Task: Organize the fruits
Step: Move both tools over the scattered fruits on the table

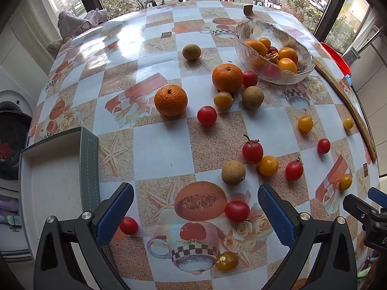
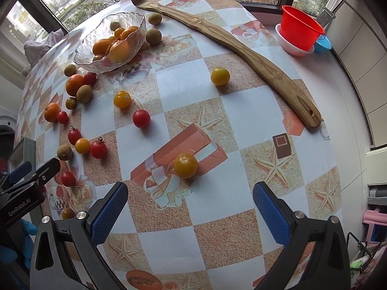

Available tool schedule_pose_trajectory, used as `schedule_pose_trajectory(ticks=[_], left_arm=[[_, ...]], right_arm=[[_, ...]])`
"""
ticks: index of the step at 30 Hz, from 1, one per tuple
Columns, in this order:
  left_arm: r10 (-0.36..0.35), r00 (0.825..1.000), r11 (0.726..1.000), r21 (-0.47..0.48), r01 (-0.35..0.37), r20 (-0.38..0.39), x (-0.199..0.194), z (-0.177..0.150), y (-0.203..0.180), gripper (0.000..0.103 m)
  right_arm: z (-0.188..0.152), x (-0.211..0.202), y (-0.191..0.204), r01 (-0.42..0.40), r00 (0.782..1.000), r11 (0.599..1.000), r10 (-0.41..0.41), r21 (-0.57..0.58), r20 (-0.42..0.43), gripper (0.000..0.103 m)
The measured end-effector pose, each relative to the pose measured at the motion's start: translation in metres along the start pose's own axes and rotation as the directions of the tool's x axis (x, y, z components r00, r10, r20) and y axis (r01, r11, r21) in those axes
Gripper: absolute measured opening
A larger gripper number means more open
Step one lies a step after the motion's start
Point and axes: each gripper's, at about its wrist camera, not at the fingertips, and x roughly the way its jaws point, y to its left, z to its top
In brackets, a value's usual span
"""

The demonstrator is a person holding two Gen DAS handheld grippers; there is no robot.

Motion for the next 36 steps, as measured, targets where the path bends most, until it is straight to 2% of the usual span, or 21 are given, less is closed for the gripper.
schedule_pose_trajectory(ticks=[25, 36], left_arm=[[0.009, 1.0, 1.0, 0.017, -0.009, -0.007, 0.009, 0.003, -0.004, 0.103], [0.007, 1.0, 0.997, 0.071, -0.006, -0.013, 0.027, 0.009, -0.016, 0.103]], right_arm=[[-0.002, 0.004, 0.001, -0.006, 1.0, 1.0, 0.006, 0.003, -0.009, 0.103], [0.001, 0.012, 0.005, -0.01, 1.0, 1.0, 0.01, -0.008, -0.015, 0.103]])
